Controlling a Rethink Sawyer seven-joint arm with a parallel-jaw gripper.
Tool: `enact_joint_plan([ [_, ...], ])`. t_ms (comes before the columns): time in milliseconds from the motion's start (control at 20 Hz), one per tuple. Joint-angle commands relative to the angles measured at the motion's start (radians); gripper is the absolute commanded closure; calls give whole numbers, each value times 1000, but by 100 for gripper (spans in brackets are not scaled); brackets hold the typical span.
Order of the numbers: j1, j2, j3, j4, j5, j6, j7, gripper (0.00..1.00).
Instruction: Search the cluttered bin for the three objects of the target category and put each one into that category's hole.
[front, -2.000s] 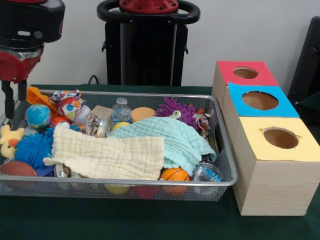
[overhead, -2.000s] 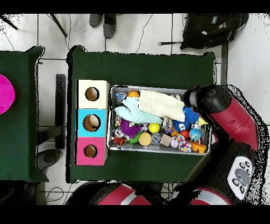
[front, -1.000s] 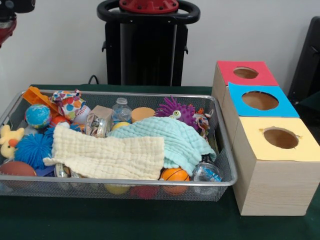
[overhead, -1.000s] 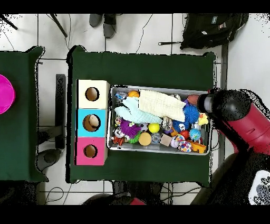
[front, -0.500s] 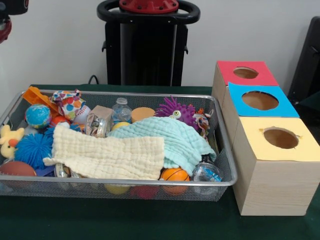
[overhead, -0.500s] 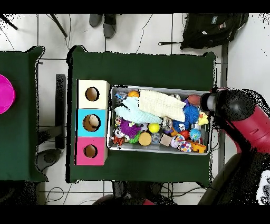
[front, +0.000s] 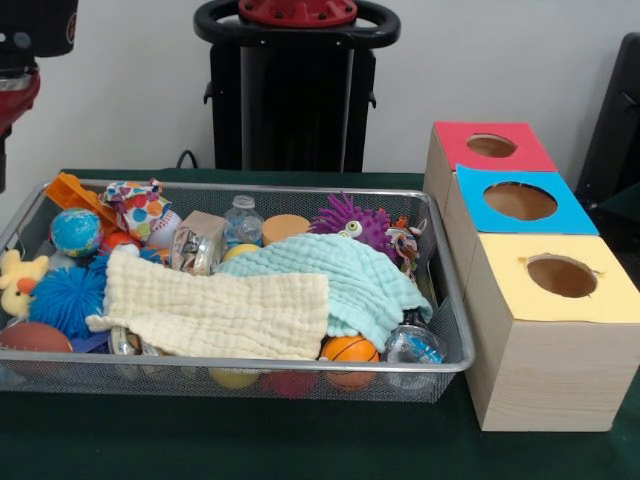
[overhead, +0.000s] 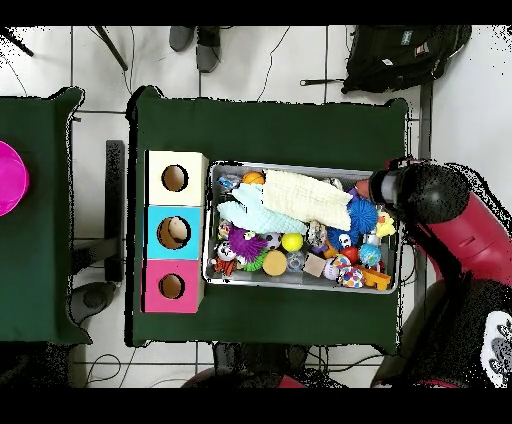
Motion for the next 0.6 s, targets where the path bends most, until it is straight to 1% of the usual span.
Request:
enact_joint_plan([
  [50,-7,-15,137,103,-9,-18,44,0],
  [250,3,-28,139,112,-3,-2,60,0],
  [450,4,-22,146,108,1,-11,67,0],
  [600,-12,-24,177,127,13,-40,56,0],
])
